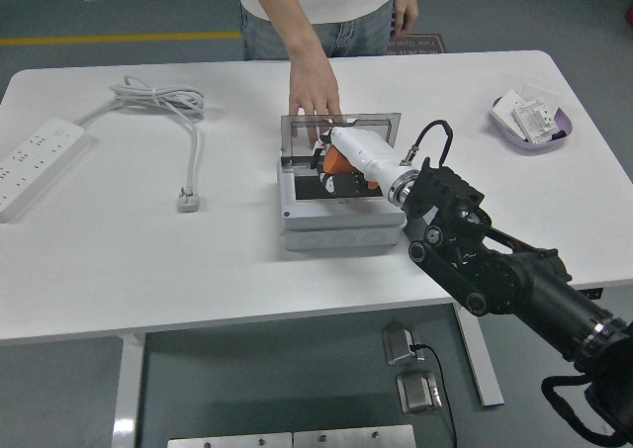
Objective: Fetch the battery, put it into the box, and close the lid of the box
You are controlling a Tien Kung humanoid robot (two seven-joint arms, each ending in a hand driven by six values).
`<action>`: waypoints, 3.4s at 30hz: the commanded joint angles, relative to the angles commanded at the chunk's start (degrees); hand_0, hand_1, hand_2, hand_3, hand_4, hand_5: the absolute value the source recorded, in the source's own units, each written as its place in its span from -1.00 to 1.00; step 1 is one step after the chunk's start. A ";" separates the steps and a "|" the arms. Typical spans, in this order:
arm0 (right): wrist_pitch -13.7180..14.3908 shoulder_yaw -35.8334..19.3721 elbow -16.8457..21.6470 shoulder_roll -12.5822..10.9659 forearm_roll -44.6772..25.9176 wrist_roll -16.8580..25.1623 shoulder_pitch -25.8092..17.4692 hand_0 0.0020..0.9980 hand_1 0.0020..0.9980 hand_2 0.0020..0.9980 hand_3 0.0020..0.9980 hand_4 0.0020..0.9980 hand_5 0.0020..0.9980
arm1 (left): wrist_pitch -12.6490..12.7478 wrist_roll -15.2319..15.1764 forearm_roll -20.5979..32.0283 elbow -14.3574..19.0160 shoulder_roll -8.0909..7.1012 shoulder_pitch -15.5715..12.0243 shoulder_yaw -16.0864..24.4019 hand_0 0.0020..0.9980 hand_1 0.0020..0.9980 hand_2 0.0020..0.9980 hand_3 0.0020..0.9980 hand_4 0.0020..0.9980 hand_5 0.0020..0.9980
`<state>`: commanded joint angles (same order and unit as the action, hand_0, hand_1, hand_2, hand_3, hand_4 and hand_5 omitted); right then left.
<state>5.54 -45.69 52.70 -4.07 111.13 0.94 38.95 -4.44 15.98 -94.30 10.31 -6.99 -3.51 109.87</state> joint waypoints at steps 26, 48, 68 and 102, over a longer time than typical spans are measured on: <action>-0.91 2.18 -1.44 -0.04 0.47 0.17 -0.24 0.10 -0.19 -0.20 0.03 1.00 0.24 | -0.08 0.02 0.00 0.00 0.03 0.19 -0.27 0.31 0.44 0.35 0.33 0.48 -0.50; -0.88 1.74 -0.77 -0.22 -0.47 1.21 -0.24 0.40 0.01 -0.02 0.11 1.00 0.30 | -0.18 0.09 -0.16 0.00 0.07 0.23 -0.53 0.31 0.43 0.34 0.33 0.48 -0.51; -12.72 -1.48 15.65 -3.91 -13.42 -8.92 -1.81 0.51 0.22 0.19 0.33 1.00 0.36 | -0.28 0.12 0.15 0.00 0.33 -0.30 -0.35 0.31 0.44 0.34 0.33 0.48 -0.52; -13.81 -5.45 -1.07 -7.63 -21.11 -8.27 9.96 0.22 0.38 0.43 0.75 1.00 0.53 | -0.65 0.07 0.11 0.00 -0.05 0.69 -0.57 0.31 0.43 0.34 0.33 0.49 -0.54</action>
<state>-8.27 -51.15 51.63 -11.70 90.01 -7.33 48.91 -5.09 16.05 -94.19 10.31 -7.04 -2.82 109.30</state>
